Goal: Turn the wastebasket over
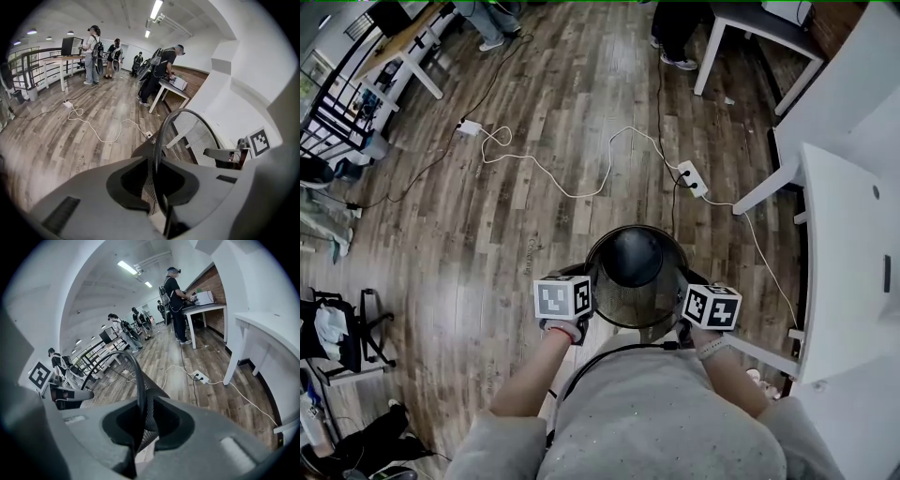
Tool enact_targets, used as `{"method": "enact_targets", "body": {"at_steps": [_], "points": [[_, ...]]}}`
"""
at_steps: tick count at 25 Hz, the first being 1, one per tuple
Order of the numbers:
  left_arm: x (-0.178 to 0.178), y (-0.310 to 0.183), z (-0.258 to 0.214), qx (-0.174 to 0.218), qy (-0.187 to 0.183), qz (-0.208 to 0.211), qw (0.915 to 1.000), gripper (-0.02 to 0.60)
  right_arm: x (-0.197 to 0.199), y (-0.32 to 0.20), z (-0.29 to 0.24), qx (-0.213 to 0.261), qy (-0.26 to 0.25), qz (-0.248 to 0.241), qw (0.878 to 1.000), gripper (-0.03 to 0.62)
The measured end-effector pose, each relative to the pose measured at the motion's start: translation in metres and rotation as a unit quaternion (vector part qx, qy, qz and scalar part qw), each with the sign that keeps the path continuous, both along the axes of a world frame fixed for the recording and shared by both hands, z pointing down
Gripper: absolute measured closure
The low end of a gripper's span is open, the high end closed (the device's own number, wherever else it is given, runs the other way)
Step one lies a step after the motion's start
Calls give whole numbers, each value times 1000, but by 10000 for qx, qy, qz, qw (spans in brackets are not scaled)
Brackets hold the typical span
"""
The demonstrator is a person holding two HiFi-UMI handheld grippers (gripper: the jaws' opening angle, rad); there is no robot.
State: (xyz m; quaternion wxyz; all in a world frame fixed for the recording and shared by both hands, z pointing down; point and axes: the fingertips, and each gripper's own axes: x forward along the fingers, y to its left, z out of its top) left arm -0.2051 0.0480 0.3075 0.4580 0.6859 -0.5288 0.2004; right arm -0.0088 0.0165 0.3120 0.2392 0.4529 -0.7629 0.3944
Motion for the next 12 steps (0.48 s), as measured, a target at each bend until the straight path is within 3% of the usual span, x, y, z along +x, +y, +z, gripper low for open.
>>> {"method": "enact_targets", "body": {"at_steps": [12], "points": [[0, 14, 1, 12, 255, -53, 9997, 540, -4, 12, -2, -29, -5, -55, 10000, 546]]}}
